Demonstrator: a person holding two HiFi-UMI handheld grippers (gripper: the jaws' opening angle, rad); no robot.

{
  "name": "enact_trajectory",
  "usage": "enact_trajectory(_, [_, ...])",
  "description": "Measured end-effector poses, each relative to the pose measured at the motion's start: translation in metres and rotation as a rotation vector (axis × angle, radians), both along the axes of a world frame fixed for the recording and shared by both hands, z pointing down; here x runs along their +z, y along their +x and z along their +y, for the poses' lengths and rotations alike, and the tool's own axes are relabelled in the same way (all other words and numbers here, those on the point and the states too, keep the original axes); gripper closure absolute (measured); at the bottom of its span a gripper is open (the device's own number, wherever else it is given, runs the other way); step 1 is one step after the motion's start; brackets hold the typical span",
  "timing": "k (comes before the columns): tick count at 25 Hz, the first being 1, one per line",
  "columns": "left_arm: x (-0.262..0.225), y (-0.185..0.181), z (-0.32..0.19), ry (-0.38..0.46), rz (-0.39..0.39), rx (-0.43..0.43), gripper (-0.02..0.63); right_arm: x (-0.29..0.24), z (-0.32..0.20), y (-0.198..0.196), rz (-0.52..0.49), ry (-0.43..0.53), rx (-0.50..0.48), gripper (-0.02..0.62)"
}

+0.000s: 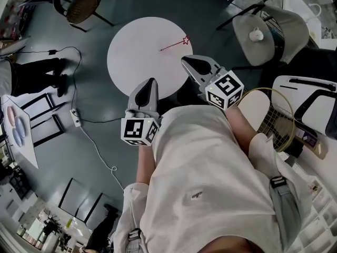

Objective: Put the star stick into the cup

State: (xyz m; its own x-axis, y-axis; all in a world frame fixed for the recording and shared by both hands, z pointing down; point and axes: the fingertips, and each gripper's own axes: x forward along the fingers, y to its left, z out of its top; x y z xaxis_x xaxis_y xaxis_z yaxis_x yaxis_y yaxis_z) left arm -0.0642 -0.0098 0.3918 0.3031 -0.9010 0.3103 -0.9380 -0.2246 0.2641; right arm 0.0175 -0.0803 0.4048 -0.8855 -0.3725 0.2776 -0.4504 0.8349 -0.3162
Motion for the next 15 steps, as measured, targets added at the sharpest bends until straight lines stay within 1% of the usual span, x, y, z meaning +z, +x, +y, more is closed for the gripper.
enact_trajectory(6, [-0.008,-0.013,0.003,0.017,-0.010,0.055,0.597,-0.007,0.011,-0.006,-0.006,0.006,0.052,0.586])
enact_trajectory(11, [-0.014,-0.031,0.019,0.025,-0.009,0.091,0.597,-0.008,0.028,-0.019,-0.004,-0.013,0.101,0.586])
enact_trajectory(15, [-0.010,-0.050,0.040,0.011,0.004,0.115,0.597,-0.008,0.046,-0.033,0.008,-0.021,0.138,0.586])
